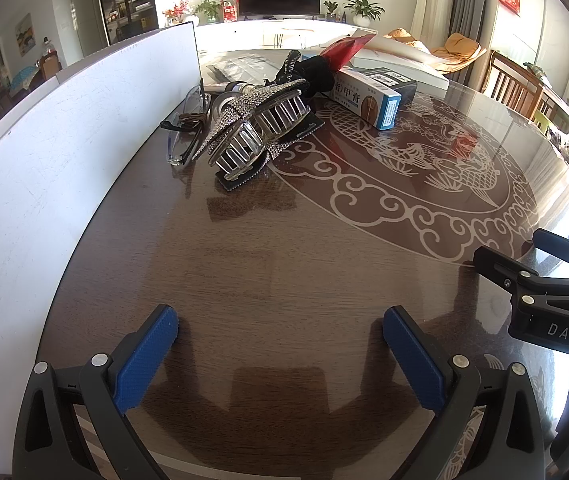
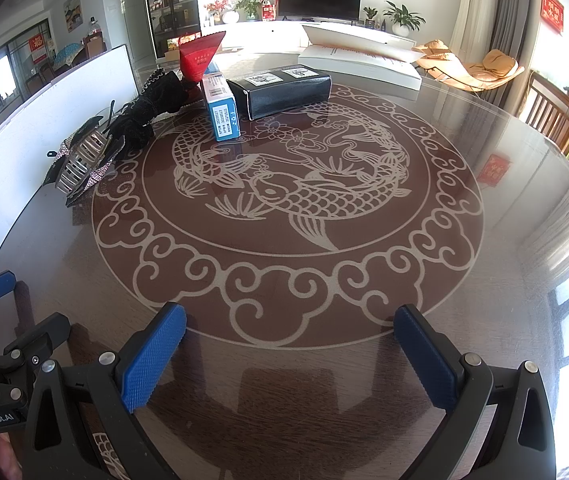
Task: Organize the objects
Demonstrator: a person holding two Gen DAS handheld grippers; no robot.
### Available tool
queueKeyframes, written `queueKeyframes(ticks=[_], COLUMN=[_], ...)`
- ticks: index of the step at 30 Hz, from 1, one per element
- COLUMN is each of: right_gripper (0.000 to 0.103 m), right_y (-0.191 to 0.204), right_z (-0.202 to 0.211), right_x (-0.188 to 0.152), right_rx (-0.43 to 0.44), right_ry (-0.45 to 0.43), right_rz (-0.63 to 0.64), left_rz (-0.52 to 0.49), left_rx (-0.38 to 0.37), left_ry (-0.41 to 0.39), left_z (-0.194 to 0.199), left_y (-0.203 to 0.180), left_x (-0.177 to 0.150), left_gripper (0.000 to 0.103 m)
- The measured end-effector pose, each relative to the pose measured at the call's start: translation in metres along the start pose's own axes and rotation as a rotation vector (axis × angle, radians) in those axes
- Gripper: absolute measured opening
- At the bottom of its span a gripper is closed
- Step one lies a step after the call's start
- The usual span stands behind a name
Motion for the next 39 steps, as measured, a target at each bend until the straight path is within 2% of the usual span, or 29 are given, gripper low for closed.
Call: queueKeyframes(ticks=[17, 21, 25, 30, 31, 33, 34, 35, 36, 37, 38, 39], right_gripper=[0.103, 0.103, 0.103, 0.103, 0.103, 0.103, 0.103, 0.103, 0.103, 0.103, 0.103, 0.103], right_y=[0.0, 0.0, 0.0, 0.0, 0.0, 0.0, 0.0, 0.0, 0.0, 0.0, 0.0, 0.0], right_z=[0.0, 0.0, 0.0, 0.0, 0.0, 0.0, 0.0, 0.0, 0.0, 0.0, 0.0, 0.0], right_x=[0.0, 0.0, 0.0, 0.0, 0.0, 0.0, 0.0, 0.0, 0.0, 0.0, 0.0, 0.0], right_rx=[0.0, 0.0, 0.0, 0.0, 0.0, 0.0, 0.0, 0.0, 0.0, 0.0, 0.0, 0.0], right_ry=[0.0, 0.0, 0.0, 0.0, 0.0, 0.0, 0.0, 0.0, 0.0, 0.0, 0.0, -0.001], right_rz=[0.0, 0.0, 0.0, 0.0, 0.0, 0.0, 0.0, 0.0, 0.0, 0.0, 0.0, 0.0], left_rz=[-0.001, 0.03, 0.012, -0.165, -0.183, -0.209, -0.219, -0.23, -0.252, -0.257, -0.255, -0.247], left_rx=[-0.002, -0.044, -0.057, 0.045, 0.051, 0.046, 0.02, -0.004, 0.019, 0.0, -0.03, -0.062], left_ry=[0.007, -0.015, -0.059, -0.106, -0.09, -0.006, 0.021, 0.016, -0.014, -0.025, -0.031, -0.026], left_z=[0.002, 0.008, 0.01, -0.008, -0.018, -0.043, -0.052, -0.053, -0.047, -0.04, -0.031, -0.022], left_y=[-0.001, -0.001, 0.003, 0.006, 0.006, 0.007, 0.004, 0.001, -0.001, -0.004, -0.008, -0.012], left_x=[-0.004, 0.0, 0.028, 0.105, 0.116, 0.126, 0.126, 0.125, 0.124, 0.118, 0.11, 0.098], left_gripper=[0.103, 0.103, 0.103, 0.103, 0.103, 0.103, 0.098, 0.076, 0.066, 0.051, 0.031, 0.027])
Point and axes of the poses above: each gripper's, at about its wrist camera, not at the fingertips, and z roughly against the way its jaws point, y to its left, x to its top, the point moved 9 cm from there along -z, roughly the way its jaws point, and after that the axes turned 10 degrees about -x, right-handed, at the moved point
